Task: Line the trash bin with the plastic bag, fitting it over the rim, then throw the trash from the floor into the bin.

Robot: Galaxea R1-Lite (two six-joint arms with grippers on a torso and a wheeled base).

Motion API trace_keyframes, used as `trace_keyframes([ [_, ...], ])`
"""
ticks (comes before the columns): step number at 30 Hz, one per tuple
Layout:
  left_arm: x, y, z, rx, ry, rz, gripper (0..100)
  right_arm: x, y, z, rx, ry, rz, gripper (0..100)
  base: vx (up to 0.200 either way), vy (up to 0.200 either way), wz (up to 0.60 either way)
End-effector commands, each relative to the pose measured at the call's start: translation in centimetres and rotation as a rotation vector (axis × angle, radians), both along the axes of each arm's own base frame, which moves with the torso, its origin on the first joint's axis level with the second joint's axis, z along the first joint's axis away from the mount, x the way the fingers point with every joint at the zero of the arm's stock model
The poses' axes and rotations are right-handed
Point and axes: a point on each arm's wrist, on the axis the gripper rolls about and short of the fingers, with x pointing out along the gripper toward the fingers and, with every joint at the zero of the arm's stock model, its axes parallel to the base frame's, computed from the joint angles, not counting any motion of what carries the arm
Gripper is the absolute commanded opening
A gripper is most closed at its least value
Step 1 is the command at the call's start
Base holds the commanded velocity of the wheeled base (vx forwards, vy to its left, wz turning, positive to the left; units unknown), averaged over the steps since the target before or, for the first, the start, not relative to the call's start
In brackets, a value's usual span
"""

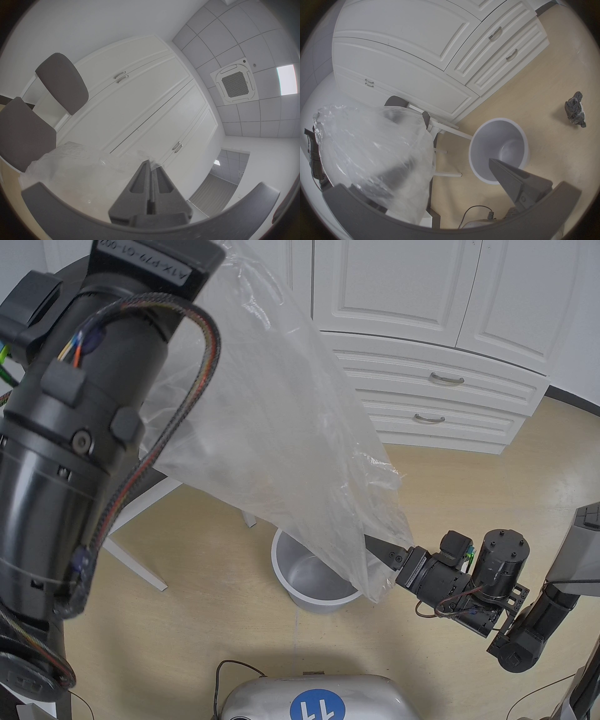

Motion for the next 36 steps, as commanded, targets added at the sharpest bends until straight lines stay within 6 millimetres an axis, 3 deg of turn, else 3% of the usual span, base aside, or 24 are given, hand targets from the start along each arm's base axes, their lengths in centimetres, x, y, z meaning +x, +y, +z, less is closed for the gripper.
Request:
trace_keyframes([
  [1, 0.0, -0.1, -0.1, 0.001, 0.001, 0.0, 0, 0.0, 0.1, 0.1, 0.006, -0.012, 0.003, 100, 0.0, 0.0, 0.0],
  [3, 0.0, -0.1, -0.1, 0.001, 0.001, 0.0, 0, 0.0, 0.1, 0.0, 0.001, -0.013, 0.003, 100, 0.0, 0.0, 0.0],
  [4, 0.0, -0.1, -0.1, 0.001, 0.001, 0.0, 0, 0.0, 0.1, 0.0, -0.004, -0.016, 0.004, 0, 0.0, 0.0, 0.0],
  [14, 0.3, -0.5, -0.8, 0.027, 0.015, -0.001, 0, -0.1, 0.0, 0.4, -0.008, -0.036, 0.002, 0, 0.0, 0.0, 0.0],
  [20, 1.2, -1.1, -2.7, 0.112, 0.056, 0.018, 0, -0.1, -0.6, 1.2, -0.041, -0.096, -0.015, 0, 0.0, 0.0, 0.0],
  [30, 2.5, -0.4, -6.8, 0.339, 0.108, -0.008, 0, -0.2, -3.7, 5.1, -0.1, -0.298, -0.142, 0, 0.0, 0.0, 0.0],
  [36, 4.5, 0.6, -8.9, 0.51, 0.255, 0.058, 0, -0.5, -5.9, 8.3, -0.143, -0.339, -0.219, 0, 0.0, 0.0, 0.0],
])
